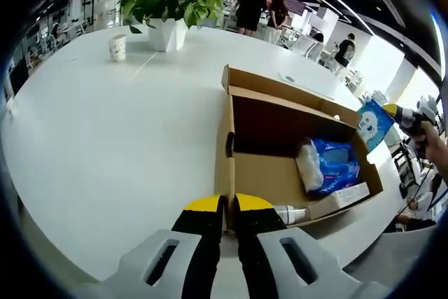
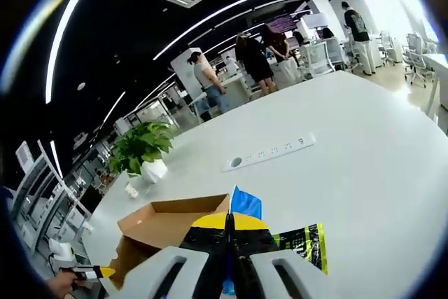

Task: Operate the shoe box by opening the lid, removing the specified soft item, and placing it in the target area until the item is outside and the box remains undamaged.

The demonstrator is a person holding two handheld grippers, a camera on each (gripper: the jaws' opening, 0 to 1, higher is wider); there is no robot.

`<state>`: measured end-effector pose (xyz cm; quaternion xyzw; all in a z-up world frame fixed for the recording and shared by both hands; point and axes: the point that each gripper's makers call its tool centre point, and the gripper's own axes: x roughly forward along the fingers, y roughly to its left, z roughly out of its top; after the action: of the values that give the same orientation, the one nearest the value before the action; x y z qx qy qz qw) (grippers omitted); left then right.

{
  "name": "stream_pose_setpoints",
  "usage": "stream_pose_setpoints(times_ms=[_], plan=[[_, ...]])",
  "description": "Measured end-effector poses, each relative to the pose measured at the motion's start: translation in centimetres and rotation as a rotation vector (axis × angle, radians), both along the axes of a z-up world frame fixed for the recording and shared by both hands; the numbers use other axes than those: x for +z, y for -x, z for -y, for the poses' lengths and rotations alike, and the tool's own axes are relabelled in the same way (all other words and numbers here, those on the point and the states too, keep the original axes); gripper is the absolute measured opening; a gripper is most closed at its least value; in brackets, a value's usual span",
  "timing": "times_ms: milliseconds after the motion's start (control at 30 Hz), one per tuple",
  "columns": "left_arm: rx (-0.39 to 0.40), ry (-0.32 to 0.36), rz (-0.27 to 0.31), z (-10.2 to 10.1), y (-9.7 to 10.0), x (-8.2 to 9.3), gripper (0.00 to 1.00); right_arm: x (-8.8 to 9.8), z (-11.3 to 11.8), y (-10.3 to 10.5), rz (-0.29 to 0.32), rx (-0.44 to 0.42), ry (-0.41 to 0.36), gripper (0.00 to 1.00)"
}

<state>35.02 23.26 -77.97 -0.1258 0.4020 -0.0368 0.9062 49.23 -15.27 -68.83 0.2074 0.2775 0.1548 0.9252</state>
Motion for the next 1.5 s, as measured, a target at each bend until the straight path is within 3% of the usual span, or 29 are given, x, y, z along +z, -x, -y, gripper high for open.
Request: stream_pose_setpoints(times_ms=[867,1500], plan=[[-0.010,-0.014,-0.003,0.1,0.0,0.0,0.04,-6.6,6.2,1.1,-0.134,-0.051,0.109,0.00],[-0.012,-0.020,-0.002,0.0,0.0,0.0,0.04,-9.9,8.0,1.2,-0.192,-0.055,0.152,0.00]])
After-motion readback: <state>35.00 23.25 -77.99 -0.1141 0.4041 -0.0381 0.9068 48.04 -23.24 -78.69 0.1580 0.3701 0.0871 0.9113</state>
